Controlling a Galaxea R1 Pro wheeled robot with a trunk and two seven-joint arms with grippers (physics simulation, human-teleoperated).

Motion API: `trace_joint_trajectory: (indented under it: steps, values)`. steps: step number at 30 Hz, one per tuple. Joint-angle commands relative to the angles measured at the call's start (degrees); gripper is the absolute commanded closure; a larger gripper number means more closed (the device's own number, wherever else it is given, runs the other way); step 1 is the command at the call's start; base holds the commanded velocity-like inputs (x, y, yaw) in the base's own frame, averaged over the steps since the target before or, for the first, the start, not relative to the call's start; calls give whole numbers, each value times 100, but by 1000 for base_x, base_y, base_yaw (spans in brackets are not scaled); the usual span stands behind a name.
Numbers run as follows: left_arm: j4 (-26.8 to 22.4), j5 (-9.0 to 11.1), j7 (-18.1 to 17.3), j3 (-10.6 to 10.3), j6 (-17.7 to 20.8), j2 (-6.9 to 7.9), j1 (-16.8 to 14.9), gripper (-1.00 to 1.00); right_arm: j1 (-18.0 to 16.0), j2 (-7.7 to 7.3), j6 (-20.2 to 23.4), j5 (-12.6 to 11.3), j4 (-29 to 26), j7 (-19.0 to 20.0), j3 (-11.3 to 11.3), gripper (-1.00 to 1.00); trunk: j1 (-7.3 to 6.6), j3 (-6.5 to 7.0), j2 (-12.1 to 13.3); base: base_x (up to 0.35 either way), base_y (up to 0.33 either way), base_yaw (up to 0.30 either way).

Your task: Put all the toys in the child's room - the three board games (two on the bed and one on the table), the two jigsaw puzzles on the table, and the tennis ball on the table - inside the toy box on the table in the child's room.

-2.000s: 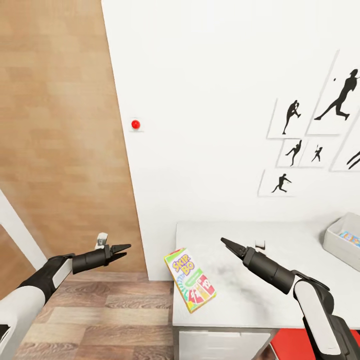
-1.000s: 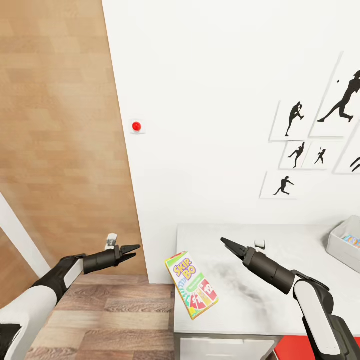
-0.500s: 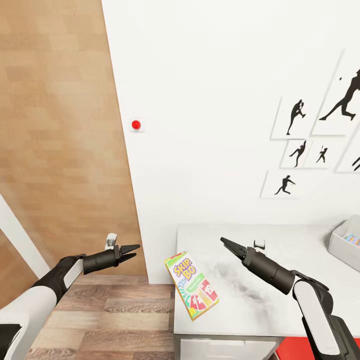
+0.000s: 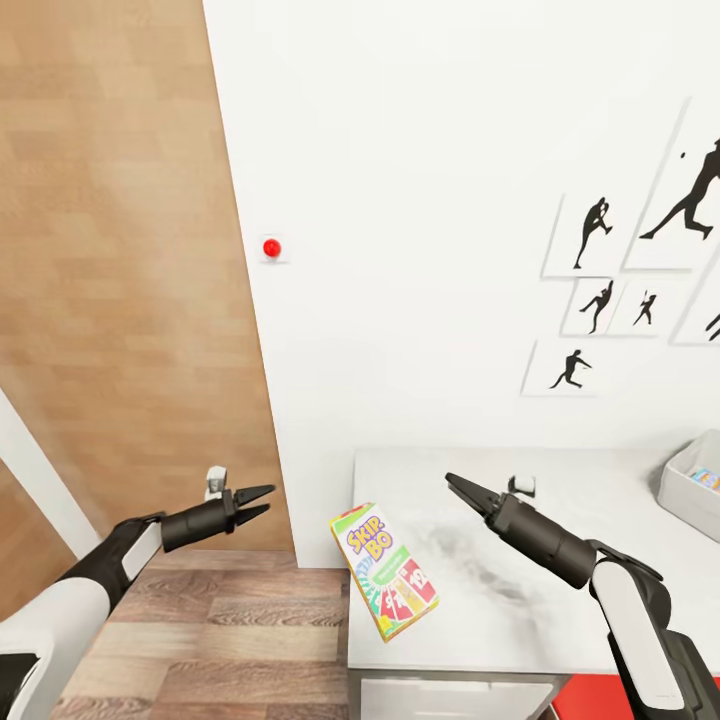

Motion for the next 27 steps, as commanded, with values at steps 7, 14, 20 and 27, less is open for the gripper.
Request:
trace_joint_trajectory:
  steps: [7, 14, 20, 27]
  values:
    - [34, 81, -4, 157, 209, 3, 45, -100, 0, -2, 33, -83, 4, 836, -36, -100, 157, -137, -292, 0, 0, 0]
    - [76, 90, -7, 190, 250, 3, 54, -100, 6, -17, 62, -142, -2, 1532, -103, -100, 223, -191, -413, 0, 0, 0]
    - [82, 92, -7, 194, 258, 3, 55, -100, 10, 9, 62, -151, -5, 1624, -152, -100, 223, -191, -413, 0, 0, 0]
    - [105, 93, -8, 196, 267, 7, 56, -100, 13, 35, 78, -147, 2, 1611, -163, -100, 354, -298, -653, 0, 0, 0]
